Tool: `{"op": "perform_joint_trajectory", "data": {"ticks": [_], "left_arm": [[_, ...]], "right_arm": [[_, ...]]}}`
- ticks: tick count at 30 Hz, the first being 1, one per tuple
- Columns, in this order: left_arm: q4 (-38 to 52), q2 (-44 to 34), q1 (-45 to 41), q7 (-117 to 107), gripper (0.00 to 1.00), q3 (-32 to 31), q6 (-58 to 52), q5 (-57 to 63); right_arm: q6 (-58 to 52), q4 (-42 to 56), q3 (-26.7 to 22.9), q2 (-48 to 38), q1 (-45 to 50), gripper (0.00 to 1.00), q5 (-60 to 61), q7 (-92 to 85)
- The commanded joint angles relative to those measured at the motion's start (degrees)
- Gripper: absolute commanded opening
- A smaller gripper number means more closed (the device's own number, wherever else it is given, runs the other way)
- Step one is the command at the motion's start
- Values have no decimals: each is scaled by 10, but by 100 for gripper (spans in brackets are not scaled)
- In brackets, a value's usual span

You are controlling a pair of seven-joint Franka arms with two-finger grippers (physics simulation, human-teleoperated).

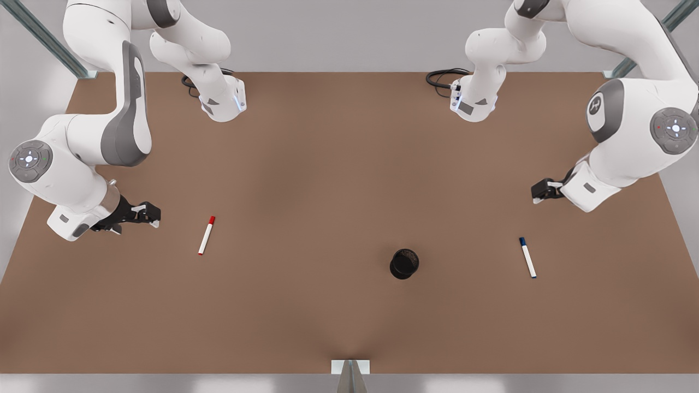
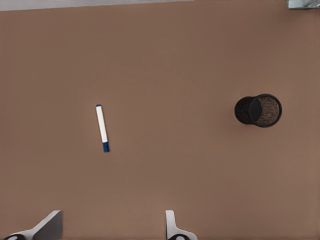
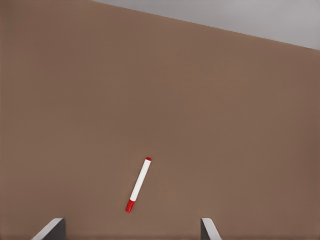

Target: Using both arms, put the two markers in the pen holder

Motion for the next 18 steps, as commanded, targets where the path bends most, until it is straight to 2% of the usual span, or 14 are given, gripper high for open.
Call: {"op": "perform_joint_trajectory", "data": {"ticks": [1,2,4,6,9,12,18], "left_arm": [[-4,0,0,-17,100,0,19,-4],[-16,4,4,-15,100,2,26,-4],[-135,14,23,11,100,37,173,-3],[-165,76,51,11,100,53,298,-3],[-194,142,88,14,100,62,400,-7],[-197,178,101,32,100,63,441,-55],[-211,235,87,28,100,61,502,-76]], "right_arm": [[0,0,1,-1,0,100,0,-5],[0,1,1,-1,1,100,0,-5],[0,0,1,-1,0,100,0,-5],[0,1,1,-1,0,100,0,-5],[0,1,0,0,0,100,0,-5],[0,1,0,-1,0,100,0,-6],[2,1,0,0,0,100,0,-4]]}}
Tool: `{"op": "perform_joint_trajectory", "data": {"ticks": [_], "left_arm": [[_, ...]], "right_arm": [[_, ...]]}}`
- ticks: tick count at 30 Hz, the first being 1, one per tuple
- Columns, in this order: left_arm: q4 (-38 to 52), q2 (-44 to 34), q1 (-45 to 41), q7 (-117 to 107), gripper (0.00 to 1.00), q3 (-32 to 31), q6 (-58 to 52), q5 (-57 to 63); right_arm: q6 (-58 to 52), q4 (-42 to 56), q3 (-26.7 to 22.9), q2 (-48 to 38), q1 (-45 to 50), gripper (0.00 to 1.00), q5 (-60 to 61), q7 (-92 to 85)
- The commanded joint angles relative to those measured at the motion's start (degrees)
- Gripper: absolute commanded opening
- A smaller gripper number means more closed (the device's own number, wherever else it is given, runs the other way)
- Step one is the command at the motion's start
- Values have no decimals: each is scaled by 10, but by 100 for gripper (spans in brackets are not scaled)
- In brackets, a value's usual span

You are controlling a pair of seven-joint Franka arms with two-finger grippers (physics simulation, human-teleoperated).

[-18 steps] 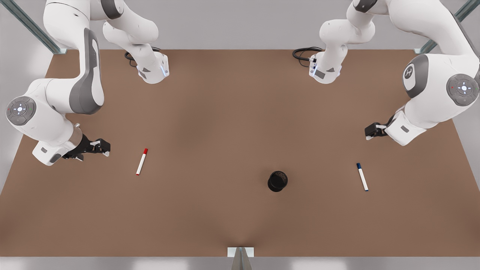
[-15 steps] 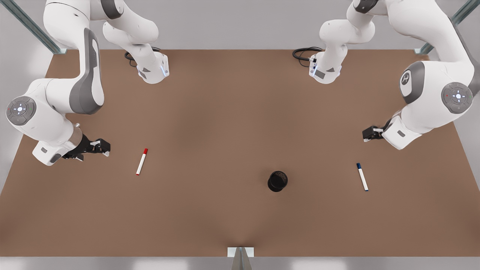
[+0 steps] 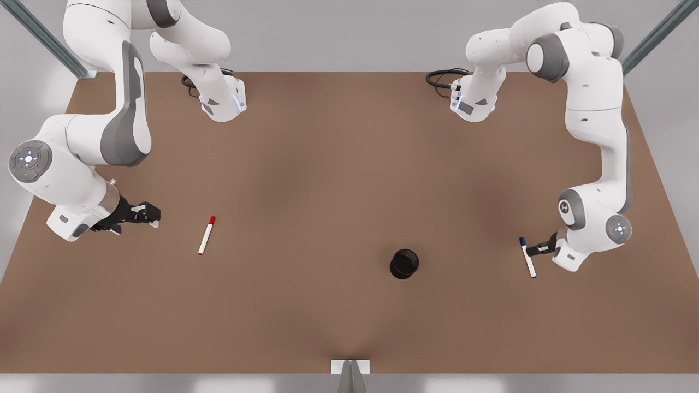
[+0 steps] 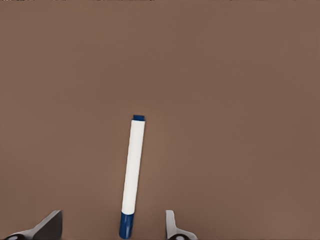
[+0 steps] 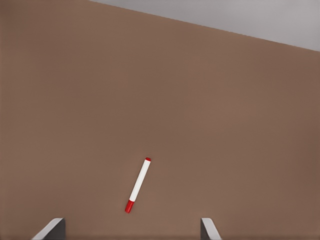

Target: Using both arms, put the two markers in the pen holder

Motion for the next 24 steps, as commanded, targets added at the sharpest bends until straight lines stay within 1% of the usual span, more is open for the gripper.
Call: {"op": "perform_joint_trajectory", "data": {"ticks": [1,4,6,8,9,10,11,12,13,14,16,17,18,22,23,24], "left_arm": [[1,12,-2,14,100,0,94,-9],[13,39,-3,17,100,0,96,-1],[28,54,-11,18,100,-1,96,2],[40,69,-15,17,100,-1,97,18],[42,73,-15,16,100,-1,97,18],[43,76,-14,17,97,-1,105,18],[43,78,-13,17,90,-1,107,18],[43,80,-13,17,73,-1,108,18],[43,81,-12,16,69,-1,108,18],[43,84,-13,16,64,-1,108,18],[44,85,-14,17,61,-1,113,18],[45,89,-14,17,55,-1,118,18],[45,89,-14,17,51,-1,119,18],[50,93,-14,17,47,-1,119,18],[50,93,-14,17,46,-1,119,18],[50,93,-14,18,42,0,119,18]], "right_arm": [[14,0,0,7,1,100,0,-1],[91,-10,0,66,-11,100,0,5],[190,-74,3,90,-19,100,0,5],[221,-79,3,121,-19,100,0,5],[226,-98,3,129,-20,100,0,23],[269,-135,4,127,-20,100,0,23],[301,-159,5,130,-20,100,0,27],[296,-162,10,139,-13,100,0,71],[298,-174,17,142,-13,100,0,79],[295,-185,18,152,-13,100,0,124],[303,-190,20,168,-16,100,0,138],[306,-187,20,185,-18,100,0,176],[306,-186,21,197,-13,100,0,199],[310,-190,22,219,-20,100,0,210],[308,-193,22,220,-20,98,0,212],[309,-197,22,221,-20,95,0,212]]}}
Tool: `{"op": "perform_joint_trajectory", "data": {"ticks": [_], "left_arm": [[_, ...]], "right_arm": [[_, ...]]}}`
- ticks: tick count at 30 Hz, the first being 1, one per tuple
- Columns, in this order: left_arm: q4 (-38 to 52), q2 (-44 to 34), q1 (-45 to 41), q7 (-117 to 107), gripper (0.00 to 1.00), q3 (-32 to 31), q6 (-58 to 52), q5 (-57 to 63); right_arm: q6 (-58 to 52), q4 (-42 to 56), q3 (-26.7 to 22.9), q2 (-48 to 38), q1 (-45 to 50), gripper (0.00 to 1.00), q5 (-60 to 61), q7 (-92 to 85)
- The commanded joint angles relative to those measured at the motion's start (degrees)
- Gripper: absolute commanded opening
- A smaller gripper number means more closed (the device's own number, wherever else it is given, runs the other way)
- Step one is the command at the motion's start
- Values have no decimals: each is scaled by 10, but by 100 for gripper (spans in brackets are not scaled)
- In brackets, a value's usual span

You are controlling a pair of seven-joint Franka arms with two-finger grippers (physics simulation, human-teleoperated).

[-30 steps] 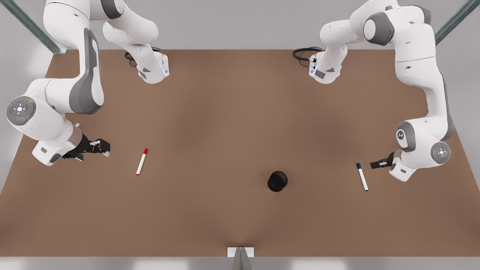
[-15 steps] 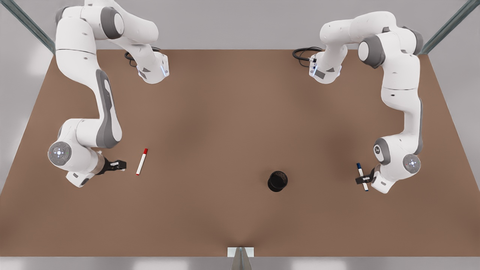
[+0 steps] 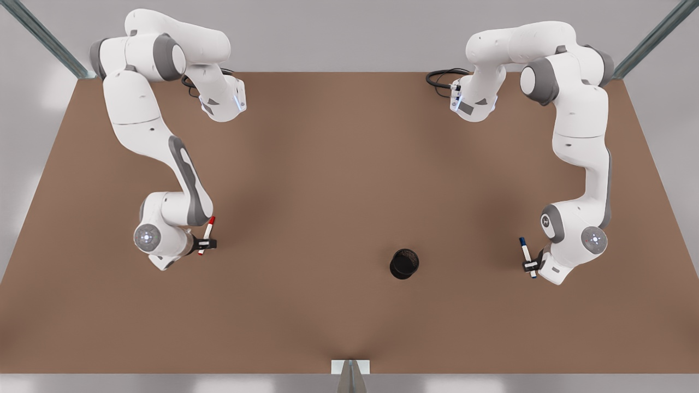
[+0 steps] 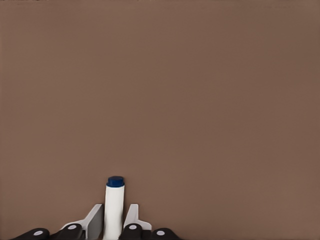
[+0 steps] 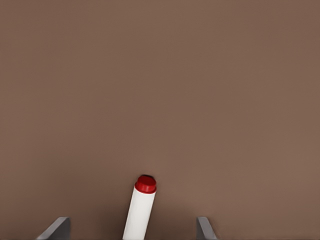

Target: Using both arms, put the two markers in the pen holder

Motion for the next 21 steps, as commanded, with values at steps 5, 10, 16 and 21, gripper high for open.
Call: {"op": "perform_joint_trajectory", "data": {"ticks": [5,10,16,21], "left_arm": [[1,0,0,3,21,1,4,1],[18,-9,-6,-6,21,0,-8,-1],[52,-149,-113,-22,21,-8,-184,-20],[173,-156,-308,-140,36,-10,-248,-115]], "right_arm": [[11,-9,4,-2,0,64,1,114],[9,-11,4,0,-2,57,1,114],[9,-13,4,0,-2,36,1,108],[10,-14,4,1,-3,21,1,107]]}}
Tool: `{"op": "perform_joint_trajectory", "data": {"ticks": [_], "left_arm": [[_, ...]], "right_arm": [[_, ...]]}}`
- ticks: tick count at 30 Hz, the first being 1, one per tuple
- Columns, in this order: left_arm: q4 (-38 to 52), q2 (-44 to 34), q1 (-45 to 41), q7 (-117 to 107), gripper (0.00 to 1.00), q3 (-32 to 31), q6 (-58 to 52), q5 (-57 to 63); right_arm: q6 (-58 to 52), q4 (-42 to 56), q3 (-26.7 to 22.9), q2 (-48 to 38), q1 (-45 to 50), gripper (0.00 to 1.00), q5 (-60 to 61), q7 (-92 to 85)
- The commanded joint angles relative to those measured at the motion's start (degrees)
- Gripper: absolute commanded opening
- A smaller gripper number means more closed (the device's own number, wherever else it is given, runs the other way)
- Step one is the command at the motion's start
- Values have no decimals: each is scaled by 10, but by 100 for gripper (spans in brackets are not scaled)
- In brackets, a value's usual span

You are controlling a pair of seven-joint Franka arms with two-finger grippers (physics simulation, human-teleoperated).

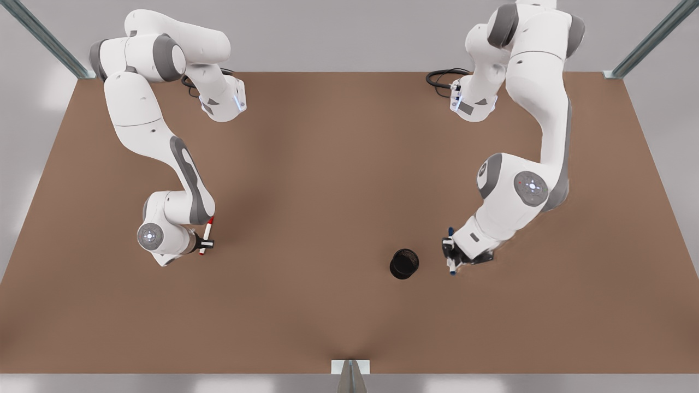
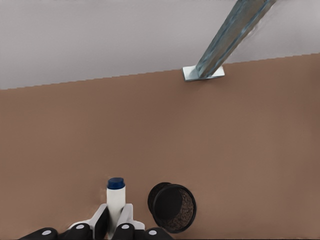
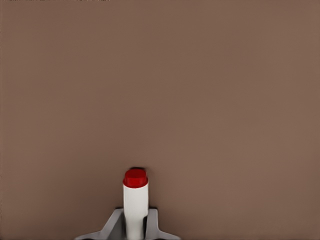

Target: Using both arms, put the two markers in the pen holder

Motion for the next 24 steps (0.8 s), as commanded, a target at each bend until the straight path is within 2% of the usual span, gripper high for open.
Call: {"op": "perform_joint_trajectory", "data": {"ticks": [1,2,6,9,11,13,14,19,24], "left_arm": [[30,24,-31,-94,35,-4,-7,-85],[29,27,-28,-46,21,-9,28,-137],[15,25,17,260,21,-8,63,-301],[1,26,29,428,21,-8,63,-384],[0,40,17,526,21,-10,118,-403],[0,85,9,704,21,-11,200,-532],[1,91,10,792,21,-10,204,-597],[0,75,15,844,21,3,217,-548],[-25,81,14,884,21,2,216,-549]], "right_arm": [[-1,0,0,-3,1,21,-8,35],[-17,7,4,-16,2,21,-9,35],[-24,21,28,-73,7,21,-10,37],[-23,112,62,-78,9,21,-12,29],[-25,141,76,-84,9,21,-15,27],[-46,187,91,-86,9,21,-15,18],[-46,194,98,-88,9,21,-14,17],[-42,197,115,-94,9,21,-15,18],[-40,197,118,-94,9,21,-15,17]]}}
